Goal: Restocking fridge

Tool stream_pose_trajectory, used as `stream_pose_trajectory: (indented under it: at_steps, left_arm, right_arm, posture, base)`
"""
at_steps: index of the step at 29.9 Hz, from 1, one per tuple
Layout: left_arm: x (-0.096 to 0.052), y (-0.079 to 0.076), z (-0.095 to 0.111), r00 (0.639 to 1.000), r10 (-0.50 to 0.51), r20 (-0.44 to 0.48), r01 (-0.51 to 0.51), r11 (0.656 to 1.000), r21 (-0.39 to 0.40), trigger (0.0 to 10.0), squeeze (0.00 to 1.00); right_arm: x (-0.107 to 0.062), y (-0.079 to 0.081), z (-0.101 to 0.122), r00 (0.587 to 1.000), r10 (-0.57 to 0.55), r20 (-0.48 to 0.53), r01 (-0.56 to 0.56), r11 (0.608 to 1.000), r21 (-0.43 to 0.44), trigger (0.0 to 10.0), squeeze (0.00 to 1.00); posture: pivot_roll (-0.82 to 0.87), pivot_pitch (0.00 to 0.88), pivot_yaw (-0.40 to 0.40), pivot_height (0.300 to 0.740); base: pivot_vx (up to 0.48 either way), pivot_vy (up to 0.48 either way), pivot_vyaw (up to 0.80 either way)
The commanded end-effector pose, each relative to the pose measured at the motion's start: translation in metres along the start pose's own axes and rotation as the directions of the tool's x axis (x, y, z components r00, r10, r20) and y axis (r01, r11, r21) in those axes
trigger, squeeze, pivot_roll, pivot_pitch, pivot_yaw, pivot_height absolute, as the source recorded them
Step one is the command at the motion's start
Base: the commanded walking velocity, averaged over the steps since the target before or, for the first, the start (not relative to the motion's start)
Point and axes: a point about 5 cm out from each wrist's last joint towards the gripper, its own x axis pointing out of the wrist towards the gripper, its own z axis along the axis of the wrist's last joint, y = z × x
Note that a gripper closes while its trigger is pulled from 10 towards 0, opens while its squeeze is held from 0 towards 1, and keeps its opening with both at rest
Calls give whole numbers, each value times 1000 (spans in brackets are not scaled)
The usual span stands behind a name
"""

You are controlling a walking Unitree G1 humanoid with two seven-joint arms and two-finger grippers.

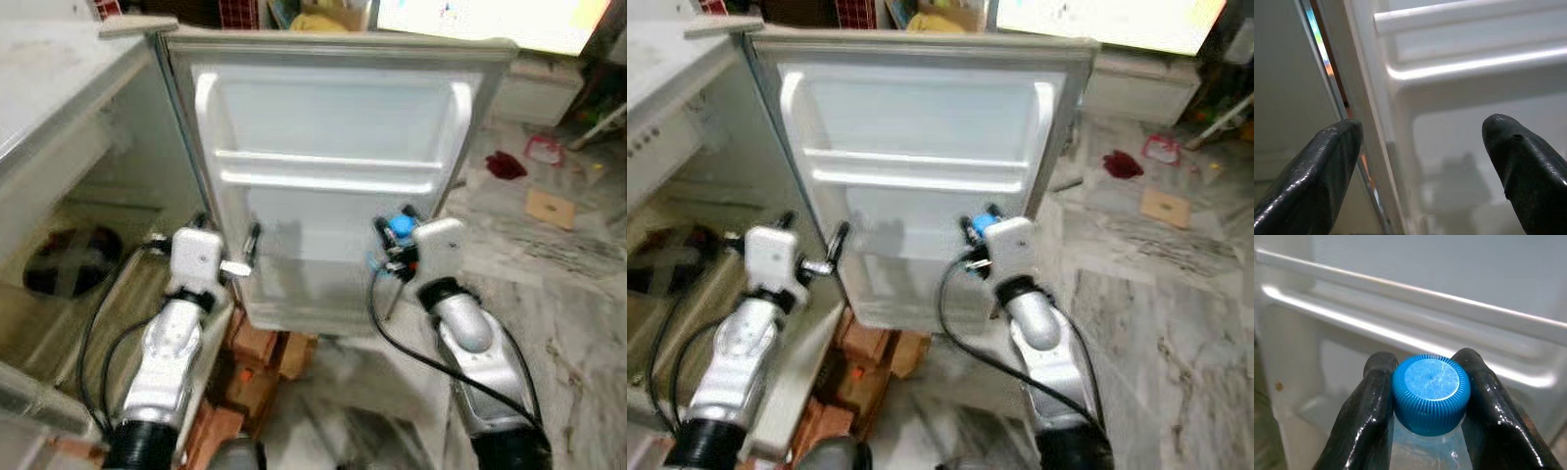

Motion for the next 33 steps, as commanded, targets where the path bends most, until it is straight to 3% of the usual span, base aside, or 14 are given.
stream_pose_trajectory:
  at_steps: [1, 13, 25, 33]
  left_arm:
    - [0, -5, 1, 1000, -18, 8, 18, 1000, -6, 10000, 0]
    - [-8, 1, -5, 1000, -19, -20, 19, 1000, 3, 10000, 0]
    - [-8, 5, -10, 998, 40, -50, -41, 999, -25, 10000, 0]
    - [-7, 9, -12, 996, 64, -63, -66, 997, -25, 10000, 0]
  right_arm:
    - [-3, -8, 2, 1000, -27, 15, 27, 999, -18, 10000, 0]
    - [-7, 2, -7, 1000, 12, -16, -11, 1000, 27, 10000, 0]
    - [-10, -1, -18, 999, -6, -51, 8, 999, 40, 10000, 0]
    - [-11, -1, -22, 998, -11, -60, 14, 999, 40, 10000, 0]
  posture:
    - [-6, 0, -11, 740]
    - [-1, 1, -9, 740]
    - [-2, 1, -3, 660]
    - [-1, 0, -3, 635]
  base:
    - [0, 0, 0]
    - [0, 0, 0]
    - [0, 0, 0]
    - [0, 0, 0]
